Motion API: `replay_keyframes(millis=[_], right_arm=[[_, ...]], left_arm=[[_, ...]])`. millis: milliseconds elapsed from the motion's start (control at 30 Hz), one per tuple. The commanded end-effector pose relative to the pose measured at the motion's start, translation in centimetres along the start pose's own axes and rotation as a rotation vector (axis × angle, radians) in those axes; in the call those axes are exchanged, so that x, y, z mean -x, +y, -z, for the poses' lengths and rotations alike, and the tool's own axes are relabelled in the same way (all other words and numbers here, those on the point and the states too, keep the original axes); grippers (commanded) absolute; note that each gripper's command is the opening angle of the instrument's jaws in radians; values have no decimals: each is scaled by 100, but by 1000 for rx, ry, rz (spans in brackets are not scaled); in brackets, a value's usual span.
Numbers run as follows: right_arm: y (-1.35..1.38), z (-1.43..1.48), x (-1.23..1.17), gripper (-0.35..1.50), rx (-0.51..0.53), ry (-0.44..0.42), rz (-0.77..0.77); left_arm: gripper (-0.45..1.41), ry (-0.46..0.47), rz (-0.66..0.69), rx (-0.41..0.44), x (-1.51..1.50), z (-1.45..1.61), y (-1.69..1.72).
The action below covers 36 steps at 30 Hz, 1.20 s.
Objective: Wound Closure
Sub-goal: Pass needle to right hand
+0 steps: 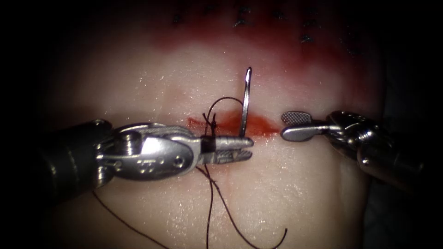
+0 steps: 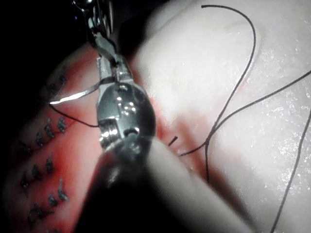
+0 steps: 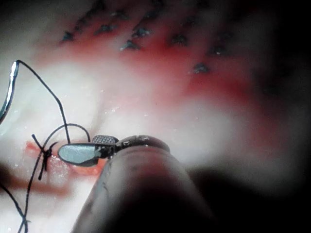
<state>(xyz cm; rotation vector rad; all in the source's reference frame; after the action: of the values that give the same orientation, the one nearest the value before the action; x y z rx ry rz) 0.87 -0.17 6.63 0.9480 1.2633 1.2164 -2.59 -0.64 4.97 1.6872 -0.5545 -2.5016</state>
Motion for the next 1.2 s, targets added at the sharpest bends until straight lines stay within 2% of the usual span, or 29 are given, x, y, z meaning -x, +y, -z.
replay_keyframes(millis=[33, 200, 367, 600, 833, 1200], right_arm=[[0, -9, -1, 86, -2, 1, -29], [-11, -22, 7, 121, 5, 11, -132], [-19, -39, 12, 133, 13, 24, -234], [-18, -48, 9, 133, 10, 60, -248], [-13, -50, 5, 132, 68, 99, -204], [-11, -71, 5, 133, 66, 109, -201]], left_arm=[[-18, -16, -14, -7, 7, -10, 5], [-14, -84, -96, -44, 29, -23, 26], [-10, -138, -197, -111, 46, -40, 44], [-8, -149, -224, -165, 46, -48, 56], [-7, -132, -217, -176, 34, -41, 52], [-9, -113, -222, -180, 30, -48, 55]])
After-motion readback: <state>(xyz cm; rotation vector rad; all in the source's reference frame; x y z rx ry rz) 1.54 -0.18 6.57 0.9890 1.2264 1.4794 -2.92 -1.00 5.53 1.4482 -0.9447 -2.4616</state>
